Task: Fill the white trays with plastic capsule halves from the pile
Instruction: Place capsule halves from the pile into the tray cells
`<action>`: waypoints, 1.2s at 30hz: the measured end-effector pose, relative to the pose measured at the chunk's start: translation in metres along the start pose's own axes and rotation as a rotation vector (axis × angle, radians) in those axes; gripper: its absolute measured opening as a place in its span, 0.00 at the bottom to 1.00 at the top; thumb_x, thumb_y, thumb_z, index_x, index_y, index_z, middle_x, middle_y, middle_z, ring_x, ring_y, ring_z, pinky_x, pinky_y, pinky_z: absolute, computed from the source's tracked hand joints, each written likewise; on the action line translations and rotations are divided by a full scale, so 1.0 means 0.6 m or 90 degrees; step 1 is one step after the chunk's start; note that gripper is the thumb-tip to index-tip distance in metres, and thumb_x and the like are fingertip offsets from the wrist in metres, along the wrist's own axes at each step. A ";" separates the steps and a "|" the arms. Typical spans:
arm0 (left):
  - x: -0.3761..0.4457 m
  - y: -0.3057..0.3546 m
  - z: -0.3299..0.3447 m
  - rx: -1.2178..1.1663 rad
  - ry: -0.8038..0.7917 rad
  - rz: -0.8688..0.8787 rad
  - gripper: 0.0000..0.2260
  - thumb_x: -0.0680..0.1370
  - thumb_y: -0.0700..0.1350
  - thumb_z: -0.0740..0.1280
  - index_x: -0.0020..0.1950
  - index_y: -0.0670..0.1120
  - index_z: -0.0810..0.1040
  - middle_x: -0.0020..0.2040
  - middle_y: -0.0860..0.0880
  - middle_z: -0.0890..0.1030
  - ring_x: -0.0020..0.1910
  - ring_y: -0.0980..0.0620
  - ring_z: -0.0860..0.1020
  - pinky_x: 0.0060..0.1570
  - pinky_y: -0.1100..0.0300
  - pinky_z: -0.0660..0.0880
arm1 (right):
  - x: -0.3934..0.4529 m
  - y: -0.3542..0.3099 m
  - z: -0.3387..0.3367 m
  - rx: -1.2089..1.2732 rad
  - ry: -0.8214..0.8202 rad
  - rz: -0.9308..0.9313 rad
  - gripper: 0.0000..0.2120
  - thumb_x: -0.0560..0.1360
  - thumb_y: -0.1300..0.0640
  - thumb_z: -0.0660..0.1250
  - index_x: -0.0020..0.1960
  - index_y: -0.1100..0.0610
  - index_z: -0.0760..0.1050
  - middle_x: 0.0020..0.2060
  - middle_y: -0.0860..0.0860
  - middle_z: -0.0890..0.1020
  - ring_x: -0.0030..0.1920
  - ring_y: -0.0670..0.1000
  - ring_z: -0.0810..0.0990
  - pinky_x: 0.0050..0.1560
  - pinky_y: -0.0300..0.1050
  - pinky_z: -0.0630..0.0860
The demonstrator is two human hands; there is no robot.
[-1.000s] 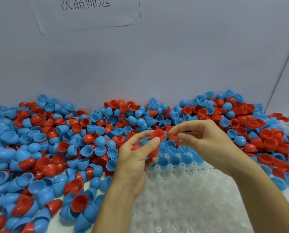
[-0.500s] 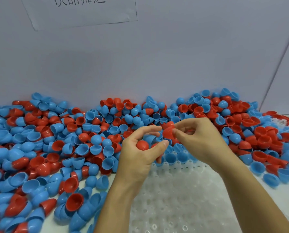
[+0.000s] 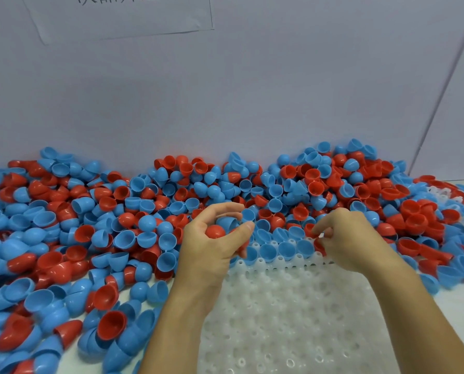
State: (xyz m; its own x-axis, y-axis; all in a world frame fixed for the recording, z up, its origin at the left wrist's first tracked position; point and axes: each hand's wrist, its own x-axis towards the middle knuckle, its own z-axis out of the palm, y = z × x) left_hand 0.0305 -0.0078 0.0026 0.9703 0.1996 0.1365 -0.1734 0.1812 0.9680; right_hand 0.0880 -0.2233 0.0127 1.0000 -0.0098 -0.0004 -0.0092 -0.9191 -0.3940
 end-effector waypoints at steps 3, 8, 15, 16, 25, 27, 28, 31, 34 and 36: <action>-0.001 0.002 0.001 -0.011 -0.003 -0.006 0.10 0.73 0.38 0.76 0.46 0.54 0.85 0.40 0.54 0.84 0.33 0.52 0.80 0.35 0.61 0.78 | 0.000 -0.004 0.005 -0.023 0.006 0.026 0.14 0.76 0.64 0.68 0.58 0.50 0.83 0.56 0.55 0.83 0.49 0.56 0.82 0.49 0.53 0.82; -0.003 0.007 0.003 -0.052 -0.006 -0.031 0.09 0.68 0.44 0.78 0.45 0.55 0.85 0.42 0.54 0.84 0.37 0.52 0.82 0.36 0.61 0.78 | -0.003 -0.009 0.003 -0.045 0.005 0.028 0.14 0.77 0.62 0.69 0.58 0.49 0.82 0.56 0.54 0.82 0.48 0.54 0.81 0.49 0.52 0.83; -0.004 0.011 0.003 -0.056 0.001 -0.036 0.10 0.64 0.48 0.77 0.44 0.55 0.85 0.42 0.52 0.85 0.40 0.50 0.83 0.37 0.61 0.78 | -0.006 -0.008 -0.003 -0.041 0.002 0.021 0.13 0.76 0.61 0.69 0.57 0.47 0.82 0.55 0.53 0.81 0.48 0.53 0.81 0.49 0.52 0.83; -0.004 0.011 0.002 -0.056 0.001 -0.037 0.09 0.66 0.46 0.77 0.44 0.55 0.85 0.42 0.52 0.85 0.40 0.50 0.83 0.37 0.61 0.78 | -0.006 -0.007 -0.004 -0.039 0.003 0.020 0.14 0.76 0.61 0.69 0.57 0.47 0.82 0.56 0.53 0.81 0.48 0.54 0.81 0.48 0.53 0.83; -0.005 0.015 0.002 -0.069 0.004 -0.053 0.08 0.67 0.44 0.77 0.44 0.55 0.85 0.44 0.49 0.84 0.41 0.49 0.83 0.37 0.61 0.78 | -0.003 -0.028 -0.001 0.030 -0.015 -0.182 0.14 0.78 0.55 0.68 0.61 0.43 0.80 0.55 0.46 0.77 0.49 0.44 0.72 0.47 0.36 0.70; -0.005 0.015 0.003 -0.075 0.000 -0.052 0.08 0.68 0.43 0.77 0.44 0.54 0.85 0.44 0.50 0.84 0.40 0.49 0.82 0.36 0.61 0.78 | -0.005 -0.034 0.008 0.006 -0.044 -0.184 0.15 0.78 0.54 0.68 0.63 0.41 0.79 0.55 0.46 0.72 0.53 0.46 0.70 0.54 0.42 0.71; -0.005 0.015 0.003 -0.077 -0.001 -0.052 0.09 0.66 0.44 0.77 0.44 0.55 0.85 0.44 0.50 0.84 0.40 0.50 0.82 0.36 0.62 0.78 | -0.005 -0.036 0.011 0.001 -0.055 -0.181 0.15 0.79 0.54 0.68 0.64 0.41 0.78 0.55 0.45 0.70 0.54 0.46 0.69 0.58 0.45 0.72; -0.004 0.013 0.002 -0.087 -0.003 -0.046 0.09 0.64 0.46 0.77 0.43 0.55 0.86 0.43 0.51 0.84 0.40 0.51 0.82 0.37 0.62 0.78 | -0.007 -0.042 0.015 -0.010 -0.070 -0.178 0.17 0.79 0.54 0.68 0.65 0.40 0.77 0.55 0.46 0.70 0.59 0.50 0.70 0.64 0.50 0.73; -0.002 0.010 0.003 -0.107 0.007 -0.057 0.11 0.63 0.48 0.76 0.44 0.54 0.86 0.49 0.48 0.84 0.45 0.49 0.83 0.38 0.62 0.79 | -0.007 -0.045 0.012 -0.004 -0.064 -0.192 0.17 0.79 0.54 0.68 0.66 0.41 0.77 0.56 0.47 0.71 0.60 0.51 0.71 0.62 0.48 0.73; 0.000 0.009 0.003 -0.149 0.021 -0.082 0.09 0.64 0.48 0.76 0.43 0.52 0.86 0.52 0.46 0.83 0.49 0.47 0.82 0.37 0.62 0.79 | -0.008 -0.048 0.004 0.029 -0.030 -0.224 0.16 0.79 0.54 0.67 0.65 0.42 0.77 0.54 0.46 0.74 0.56 0.47 0.73 0.53 0.35 0.71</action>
State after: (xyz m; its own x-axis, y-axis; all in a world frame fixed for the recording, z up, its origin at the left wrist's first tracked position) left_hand 0.0297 -0.0086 0.0084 0.9817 0.1905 0.0049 -0.0869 0.4244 0.9013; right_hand 0.0833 -0.1959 0.0218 0.9411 0.3228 0.1011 0.3346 -0.8444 -0.4184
